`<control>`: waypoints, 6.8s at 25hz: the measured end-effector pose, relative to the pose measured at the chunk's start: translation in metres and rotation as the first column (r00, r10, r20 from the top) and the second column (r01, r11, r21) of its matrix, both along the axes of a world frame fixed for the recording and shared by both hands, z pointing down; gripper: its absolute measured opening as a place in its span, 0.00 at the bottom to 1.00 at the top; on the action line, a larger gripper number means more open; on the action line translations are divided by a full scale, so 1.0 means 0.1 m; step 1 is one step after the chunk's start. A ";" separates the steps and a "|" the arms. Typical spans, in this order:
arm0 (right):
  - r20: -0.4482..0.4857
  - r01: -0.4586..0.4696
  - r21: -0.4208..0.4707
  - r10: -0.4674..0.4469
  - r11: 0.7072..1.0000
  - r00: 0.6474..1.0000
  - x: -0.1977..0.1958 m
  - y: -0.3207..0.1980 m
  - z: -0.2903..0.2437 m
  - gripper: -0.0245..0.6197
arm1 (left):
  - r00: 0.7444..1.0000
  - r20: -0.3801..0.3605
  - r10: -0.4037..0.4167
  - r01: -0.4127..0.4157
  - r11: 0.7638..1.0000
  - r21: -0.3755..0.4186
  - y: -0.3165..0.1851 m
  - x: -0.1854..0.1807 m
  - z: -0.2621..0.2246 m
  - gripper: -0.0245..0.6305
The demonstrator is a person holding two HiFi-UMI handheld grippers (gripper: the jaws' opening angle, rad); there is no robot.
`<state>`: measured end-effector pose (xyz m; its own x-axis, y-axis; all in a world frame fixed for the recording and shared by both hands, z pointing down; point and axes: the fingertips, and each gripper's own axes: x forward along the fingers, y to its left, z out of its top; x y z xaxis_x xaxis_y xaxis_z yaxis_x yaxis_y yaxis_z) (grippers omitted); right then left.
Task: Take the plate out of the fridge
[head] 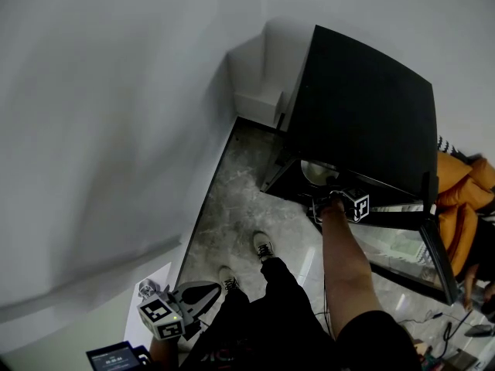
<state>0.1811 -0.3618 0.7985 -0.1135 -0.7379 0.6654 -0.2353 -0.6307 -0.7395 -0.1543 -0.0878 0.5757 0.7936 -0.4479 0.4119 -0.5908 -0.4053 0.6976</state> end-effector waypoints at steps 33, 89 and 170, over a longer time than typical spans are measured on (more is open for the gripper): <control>0.133 -0.145 0.144 0.126 0.979 0.983 -0.18 0.33 0.21 0.09 | 0.996 -0.001 0.093 -0.093 0.994 -0.056 0.20 0.13 0.06 0.04; -0.099 0.000 0.404 0.043 0.915 0.994 0.13 -0.15 -3.79 0.08 | 0.935 -0.055 0.350 -0.320 0.901 0.293 0.72 0.28 -0.43 0.04; -0.698 0.946 0.321 -0.663 0.046 0.269 -0.99 5.51 -2.59 0.05 | 0.875 -0.004 0.485 -0.470 0.849 0.241 2.91 2.13 -0.38 0.04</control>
